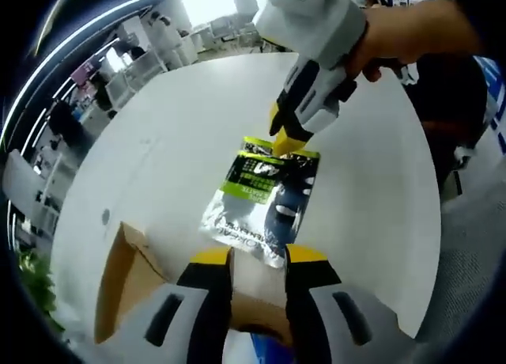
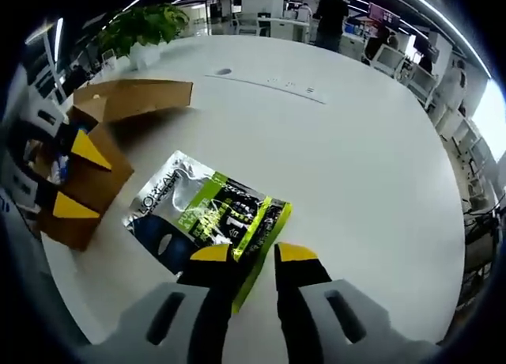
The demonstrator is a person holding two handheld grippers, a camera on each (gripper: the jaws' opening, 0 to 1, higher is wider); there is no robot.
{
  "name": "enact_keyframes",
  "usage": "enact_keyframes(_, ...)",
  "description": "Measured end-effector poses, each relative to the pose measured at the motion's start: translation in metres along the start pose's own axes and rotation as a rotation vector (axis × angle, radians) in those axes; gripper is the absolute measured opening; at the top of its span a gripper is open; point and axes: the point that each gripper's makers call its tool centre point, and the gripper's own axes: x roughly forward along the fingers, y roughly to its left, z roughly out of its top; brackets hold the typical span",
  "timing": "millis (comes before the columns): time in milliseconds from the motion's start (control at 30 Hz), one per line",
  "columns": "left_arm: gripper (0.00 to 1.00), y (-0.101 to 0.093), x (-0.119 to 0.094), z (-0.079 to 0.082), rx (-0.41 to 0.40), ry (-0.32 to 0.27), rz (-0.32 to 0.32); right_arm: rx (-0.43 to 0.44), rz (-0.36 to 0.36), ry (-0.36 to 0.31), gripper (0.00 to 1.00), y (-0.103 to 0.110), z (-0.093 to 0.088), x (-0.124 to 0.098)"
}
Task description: Operate the shoe box by opening the lid, removing the specified soft item, and placing it in the target area until the item is outside and the box remains undamaged.
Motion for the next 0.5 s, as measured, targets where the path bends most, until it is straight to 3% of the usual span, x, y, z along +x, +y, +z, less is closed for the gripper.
enact_keyframes(200,0.29,0.000,-0.017,-0.001,-0.081,-0.048,0.000,0.024,0.035,-0.029,0.26,0.015,0.008,-0.016)
enact_keyframes(500,0.31,0.001,-0.042,-0.013,-0.150,-0.086,0.024,-0.011,0.070,-0.065,0.30,0.042,0.019,-0.038)
